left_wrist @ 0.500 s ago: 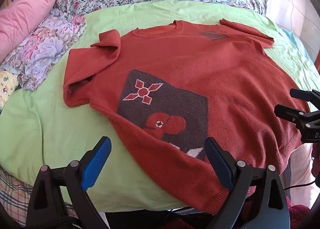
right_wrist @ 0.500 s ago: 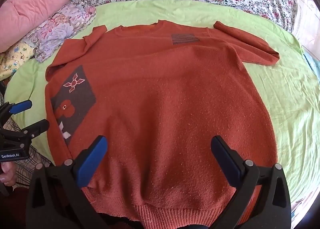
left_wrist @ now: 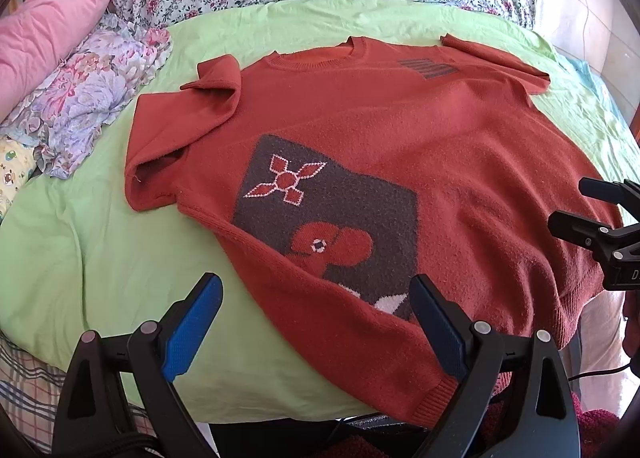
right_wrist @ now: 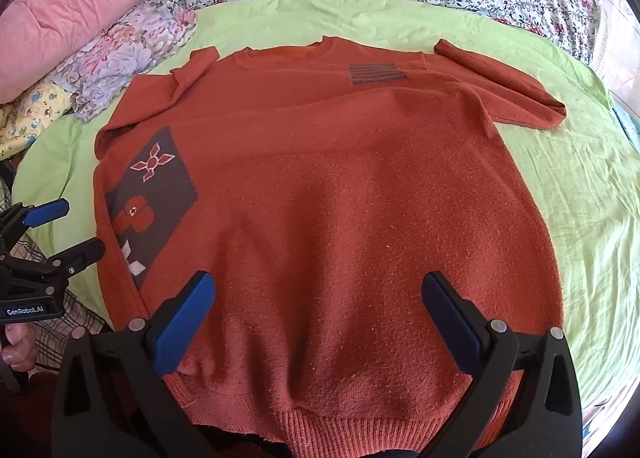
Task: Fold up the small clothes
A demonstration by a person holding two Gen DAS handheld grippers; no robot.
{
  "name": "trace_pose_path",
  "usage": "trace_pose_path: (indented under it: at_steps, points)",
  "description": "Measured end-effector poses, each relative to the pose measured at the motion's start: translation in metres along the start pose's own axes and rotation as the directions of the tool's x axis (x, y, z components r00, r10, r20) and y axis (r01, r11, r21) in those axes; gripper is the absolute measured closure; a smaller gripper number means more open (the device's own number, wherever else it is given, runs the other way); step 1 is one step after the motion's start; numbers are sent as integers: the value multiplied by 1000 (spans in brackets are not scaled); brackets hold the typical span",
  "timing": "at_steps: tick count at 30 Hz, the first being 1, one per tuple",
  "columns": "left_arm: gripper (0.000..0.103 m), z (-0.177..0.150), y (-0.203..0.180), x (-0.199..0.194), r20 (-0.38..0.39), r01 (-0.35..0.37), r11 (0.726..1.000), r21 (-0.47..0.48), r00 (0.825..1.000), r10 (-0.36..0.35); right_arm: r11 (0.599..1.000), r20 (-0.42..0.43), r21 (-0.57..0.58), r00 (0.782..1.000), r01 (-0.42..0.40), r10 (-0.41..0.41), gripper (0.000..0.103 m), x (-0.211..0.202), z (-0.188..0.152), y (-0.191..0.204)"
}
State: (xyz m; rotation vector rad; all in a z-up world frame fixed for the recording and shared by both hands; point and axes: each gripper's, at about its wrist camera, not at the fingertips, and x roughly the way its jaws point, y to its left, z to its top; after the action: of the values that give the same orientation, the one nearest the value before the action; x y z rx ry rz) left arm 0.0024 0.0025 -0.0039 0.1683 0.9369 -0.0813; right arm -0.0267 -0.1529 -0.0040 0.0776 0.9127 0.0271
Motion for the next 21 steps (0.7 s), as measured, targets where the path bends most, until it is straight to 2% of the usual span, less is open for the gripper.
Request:
trace_pose_path:
  at_steps: [17, 21]
  points:
    - [8, -2, -1, 5, -11, 19, 1000, -10, 1000, -19, 1000, 0, -11, 1000, -1, 1, 0, 1, 3, 2]
    - [8, -1, -2, 6, -6, 3, 1000, 1, 1000, -3, 1000, -9, -9, 1000, -8, 7, 0, 1, 4, 2]
